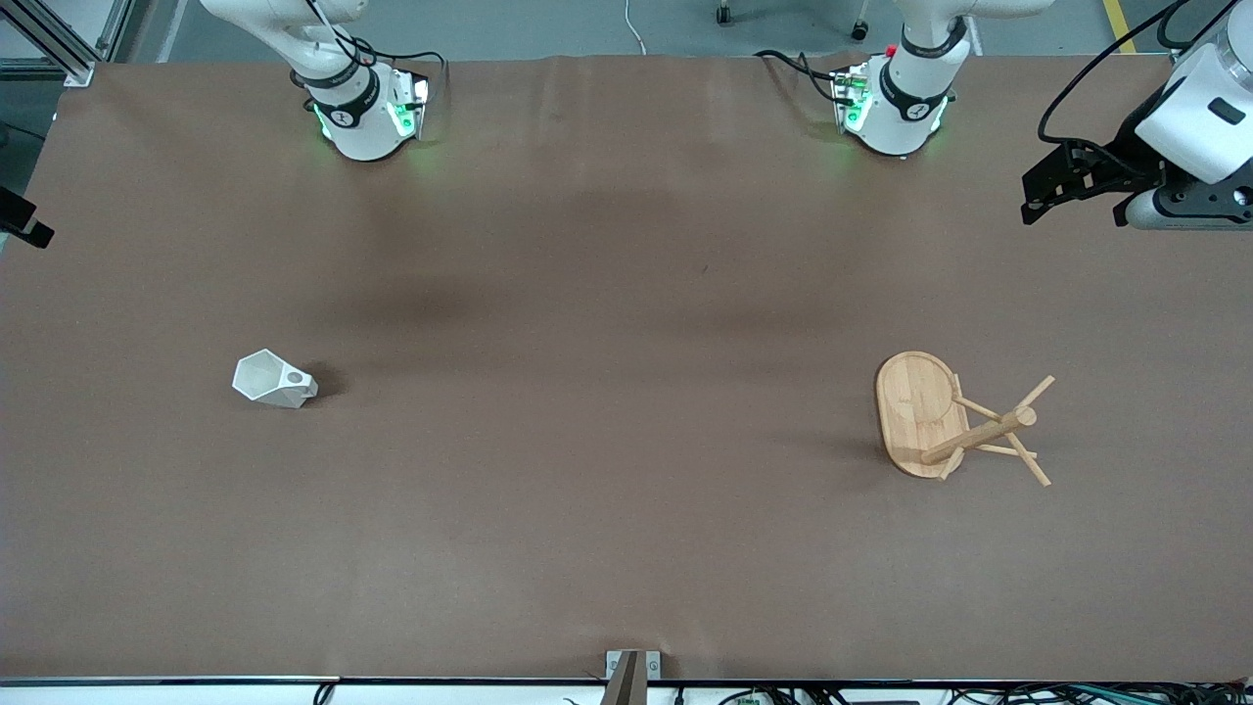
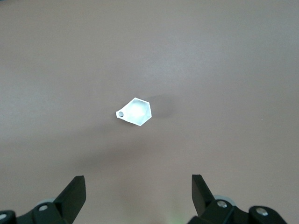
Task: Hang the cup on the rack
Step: 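Reach the right gripper down to the white cup and grasp it, then lift the white cup with the right gripper while the left gripper approaches, then grasp the cup rim with the left gripper beside the right gripper, then open the right gripper and pull the cup away with the left gripper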
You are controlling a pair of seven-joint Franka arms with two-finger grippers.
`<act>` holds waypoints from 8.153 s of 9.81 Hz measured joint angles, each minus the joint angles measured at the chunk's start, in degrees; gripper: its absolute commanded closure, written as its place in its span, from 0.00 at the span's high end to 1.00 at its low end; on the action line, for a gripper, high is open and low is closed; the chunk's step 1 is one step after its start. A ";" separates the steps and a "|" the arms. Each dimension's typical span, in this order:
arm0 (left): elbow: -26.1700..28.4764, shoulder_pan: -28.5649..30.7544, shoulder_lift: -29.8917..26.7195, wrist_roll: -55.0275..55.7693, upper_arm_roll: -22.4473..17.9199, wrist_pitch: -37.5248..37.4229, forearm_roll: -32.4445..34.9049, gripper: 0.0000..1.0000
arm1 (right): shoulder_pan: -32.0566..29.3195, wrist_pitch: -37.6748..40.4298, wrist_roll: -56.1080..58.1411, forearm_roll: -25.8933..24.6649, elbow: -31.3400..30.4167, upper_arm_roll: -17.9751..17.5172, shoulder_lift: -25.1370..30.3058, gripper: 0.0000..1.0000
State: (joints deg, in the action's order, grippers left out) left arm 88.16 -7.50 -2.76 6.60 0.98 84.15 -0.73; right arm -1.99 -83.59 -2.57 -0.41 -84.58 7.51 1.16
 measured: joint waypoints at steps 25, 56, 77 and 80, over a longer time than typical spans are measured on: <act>-2.94 -1.22 1.52 0.12 0.77 -0.07 -0.13 1.00 | -4.72 -60.88 8.17 -0.60 -40.15 0.10 -19.40 0.95; -9.27 -7.72 22.36 -15.12 43.31 31.71 -3.68 1.00 | 14.37 -7.97 32.75 63.19 -20.19 -4.65 -21.40 0.01; -11.37 -13.50 36.56 -13.49 43.49 43.28 17.27 0.01 | 17.46 -5.85 23.61 63.23 -22.91 -3.81 -14.95 0.02; -11.39 -13.49 36.57 -13.13 43.54 43.24 17.27 0.00 | 17.46 -5.79 23.49 63.22 -22.91 -3.79 -14.93 0.02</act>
State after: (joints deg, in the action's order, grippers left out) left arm 76.76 -20.99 33.81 -6.53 44.52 127.39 16.54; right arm 15.47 -89.38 20.92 62.81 -107.49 3.71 -13.77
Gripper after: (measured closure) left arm 0.216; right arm 0.960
